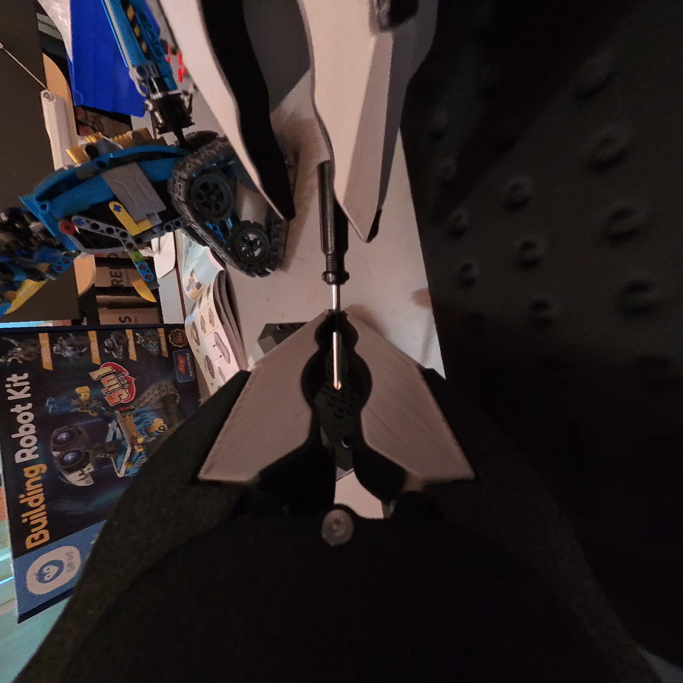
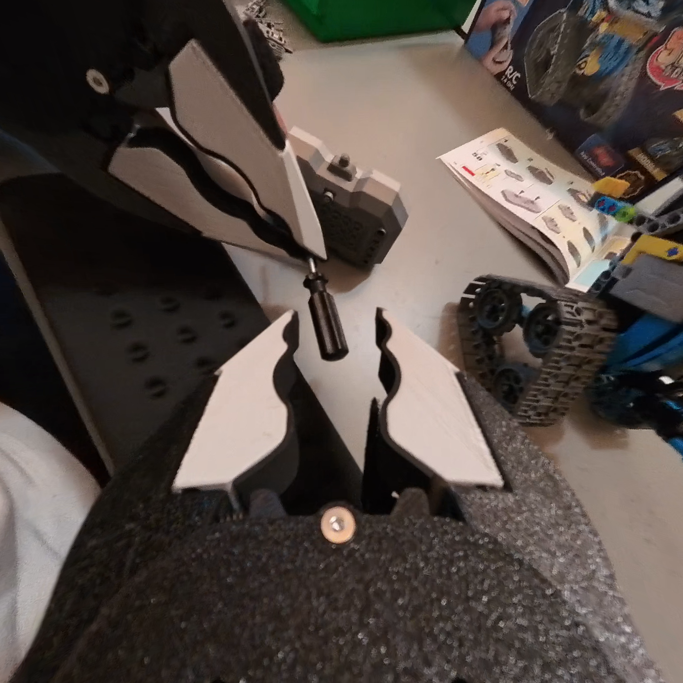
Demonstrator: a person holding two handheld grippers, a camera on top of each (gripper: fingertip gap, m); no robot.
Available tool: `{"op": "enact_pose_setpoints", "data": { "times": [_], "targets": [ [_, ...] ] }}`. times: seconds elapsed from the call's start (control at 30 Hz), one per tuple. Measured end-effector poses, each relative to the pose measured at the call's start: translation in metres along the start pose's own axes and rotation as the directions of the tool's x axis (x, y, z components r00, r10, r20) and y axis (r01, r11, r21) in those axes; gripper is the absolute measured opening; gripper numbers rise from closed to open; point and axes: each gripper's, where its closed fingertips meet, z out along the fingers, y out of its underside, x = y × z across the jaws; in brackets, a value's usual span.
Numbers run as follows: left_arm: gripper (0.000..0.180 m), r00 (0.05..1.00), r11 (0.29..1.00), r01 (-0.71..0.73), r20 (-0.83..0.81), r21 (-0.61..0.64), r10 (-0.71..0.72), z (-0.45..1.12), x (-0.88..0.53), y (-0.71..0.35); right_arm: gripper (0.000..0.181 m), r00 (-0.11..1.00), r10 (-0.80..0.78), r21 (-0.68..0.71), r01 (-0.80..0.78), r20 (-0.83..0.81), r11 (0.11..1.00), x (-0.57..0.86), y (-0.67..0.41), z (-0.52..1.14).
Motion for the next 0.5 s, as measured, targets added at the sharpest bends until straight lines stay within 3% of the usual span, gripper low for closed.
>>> {"op": "enact_pose_setpoints", "data": {
  "times": [0.1,0.27,0.3,0.37,0.47,0.5],
  "targets": [
    [0.0,1.0,1.0,0.012,0.007,0.019,-0.012,-0.003,-0.001,-0.005,0.019,0.998,-0.052,0.003,0.052,0.019,0.999,-0.006,-0.001,0.001],
    [0.004,0.984,0.984,0.171,0.031,0.054,-0.173,-0.008,-0.011,-0.005,0.013,0.999,-0.025,0.003,0.025,0.038,1.0,-0.009,-0.001,-0.001],
    [0.017,0.968,0.967,0.241,0.048,0.077,-0.245,-0.014,-0.018,-0.003,0.013,0.999,0.007,-0.004,-0.007,0.036,1.0,-0.006,0.0,-0.002],
    [0.038,0.892,0.893,0.437,0.074,0.113,-0.446,-0.025,-0.034,0.015,0.013,0.996,0.077,-0.012,-0.076,0.045,0.997,-0.002,0.004,-0.003],
    [0.072,0.696,0.696,0.715,0.025,0.064,-0.718,-0.025,-0.031,0.055,0.012,0.989,0.144,-0.001,-0.144,0.044,0.99,-0.001,0.002,-0.005],
    [0.072,0.636,0.635,0.771,-0.003,0.043,-0.772,-0.021,-0.025,0.062,0.012,0.988,0.147,-0.002,-0.147,0.044,0.989,-0.003,0.002,-0.004]
  ]
}}
